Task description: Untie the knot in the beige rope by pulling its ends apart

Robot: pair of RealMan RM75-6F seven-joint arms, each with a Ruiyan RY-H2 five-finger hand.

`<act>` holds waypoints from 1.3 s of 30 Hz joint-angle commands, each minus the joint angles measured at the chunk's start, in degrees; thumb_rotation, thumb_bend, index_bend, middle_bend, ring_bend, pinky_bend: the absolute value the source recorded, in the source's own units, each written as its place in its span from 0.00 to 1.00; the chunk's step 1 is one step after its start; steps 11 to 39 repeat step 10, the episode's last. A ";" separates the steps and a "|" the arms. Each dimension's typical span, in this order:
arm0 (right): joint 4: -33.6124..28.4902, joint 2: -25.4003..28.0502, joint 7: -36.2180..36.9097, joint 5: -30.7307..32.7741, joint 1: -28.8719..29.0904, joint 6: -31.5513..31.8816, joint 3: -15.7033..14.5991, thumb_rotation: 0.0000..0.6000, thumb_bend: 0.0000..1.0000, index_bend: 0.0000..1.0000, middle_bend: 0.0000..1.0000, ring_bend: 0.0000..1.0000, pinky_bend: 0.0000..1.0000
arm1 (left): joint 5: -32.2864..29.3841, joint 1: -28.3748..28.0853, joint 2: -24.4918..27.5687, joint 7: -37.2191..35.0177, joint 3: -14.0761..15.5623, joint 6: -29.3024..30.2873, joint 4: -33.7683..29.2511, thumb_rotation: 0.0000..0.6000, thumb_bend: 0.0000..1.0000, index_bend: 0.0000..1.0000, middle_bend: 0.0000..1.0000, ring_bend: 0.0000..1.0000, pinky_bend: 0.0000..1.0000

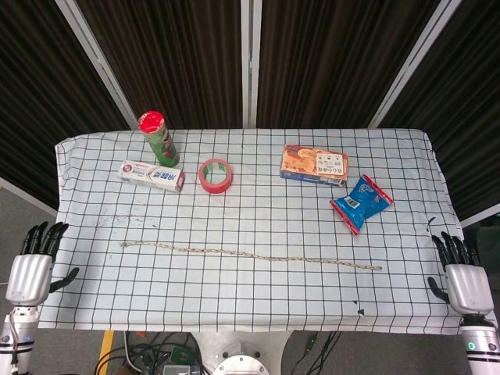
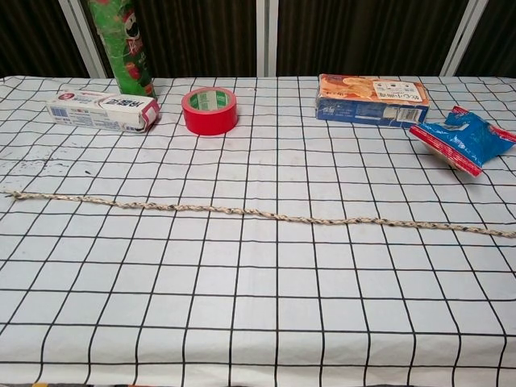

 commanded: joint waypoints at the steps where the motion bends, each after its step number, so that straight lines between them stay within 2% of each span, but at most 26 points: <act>1: -0.11 0.23 0.42 -0.36 -0.28 0.04 -0.36 1.00 0.26 0.00 0.00 0.00 0.00 | 1.14 0.94 1.45 -2.34 1.74 -1.08 -0.19 1.00 0.14 0.08 0.08 0.00 0.06; 7: -1.94 0.41 -1.06 -0.19 0.07 -0.46 -0.02 1.00 0.26 0.00 0.00 0.00 0.00 | 1.38 1.36 1.80 -3.40 2.07 -2.46 -0.73 0.97 0.13 0.09 0.08 0.00 0.06; 39: -1.09 0.15 -0.54 -0.57 -0.23 -0.39 -0.44 1.00 0.27 0.00 0.00 0.00 0.00 | 1.75 1.35 1.37 -3.58 1.74 -2.44 -0.40 0.97 0.13 0.09 0.08 0.00 0.06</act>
